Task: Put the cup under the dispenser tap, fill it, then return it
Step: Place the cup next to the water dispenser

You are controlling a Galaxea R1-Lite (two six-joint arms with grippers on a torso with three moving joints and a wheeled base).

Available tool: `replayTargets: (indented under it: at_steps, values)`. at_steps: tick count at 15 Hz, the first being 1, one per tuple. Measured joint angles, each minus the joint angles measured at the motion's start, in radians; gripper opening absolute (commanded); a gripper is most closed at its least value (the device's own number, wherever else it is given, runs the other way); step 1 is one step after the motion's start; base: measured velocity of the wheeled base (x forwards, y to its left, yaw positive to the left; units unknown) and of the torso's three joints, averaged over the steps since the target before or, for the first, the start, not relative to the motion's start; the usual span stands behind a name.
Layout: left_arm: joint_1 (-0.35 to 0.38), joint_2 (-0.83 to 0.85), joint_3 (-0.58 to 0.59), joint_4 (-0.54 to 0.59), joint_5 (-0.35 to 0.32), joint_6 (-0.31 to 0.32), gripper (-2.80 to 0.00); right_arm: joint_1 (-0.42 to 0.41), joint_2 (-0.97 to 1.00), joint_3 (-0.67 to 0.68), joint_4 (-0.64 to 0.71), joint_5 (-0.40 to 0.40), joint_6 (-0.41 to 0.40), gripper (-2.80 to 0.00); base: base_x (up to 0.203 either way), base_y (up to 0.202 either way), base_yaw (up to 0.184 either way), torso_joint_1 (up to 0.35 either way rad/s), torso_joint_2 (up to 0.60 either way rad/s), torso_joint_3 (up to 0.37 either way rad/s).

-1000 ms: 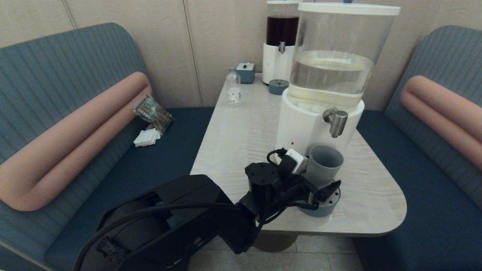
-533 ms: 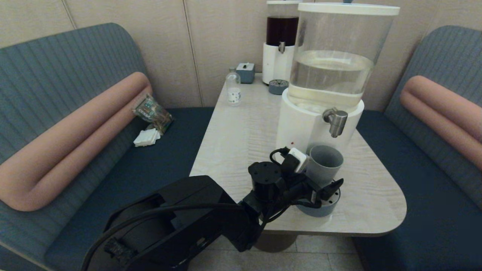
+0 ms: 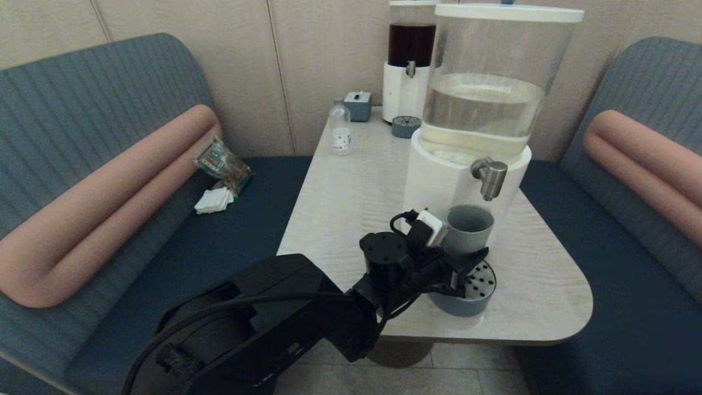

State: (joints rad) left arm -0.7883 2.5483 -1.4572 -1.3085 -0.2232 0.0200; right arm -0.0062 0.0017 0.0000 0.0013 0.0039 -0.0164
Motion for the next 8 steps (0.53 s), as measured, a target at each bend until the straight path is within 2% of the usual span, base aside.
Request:
replayTargets:
  at_steps: [4, 8]
  values:
    - [-0.002, -0.018, 0.032, -0.01, -0.004, -0.002, -2.8, 0.0, 0.0, 0.0, 0.0, 0.0, 0.0, -2.8, 0.0, 0.0, 0.0, 0.0, 0.0, 0.0]
    - [-0.011, -0.105, 0.173, -0.041, -0.005, -0.005, -2.8, 0.0, 0.0, 0.0, 0.0, 0.0, 0.0, -2.8, 0.0, 0.0, 0.0, 0.0, 0.0, 0.0]
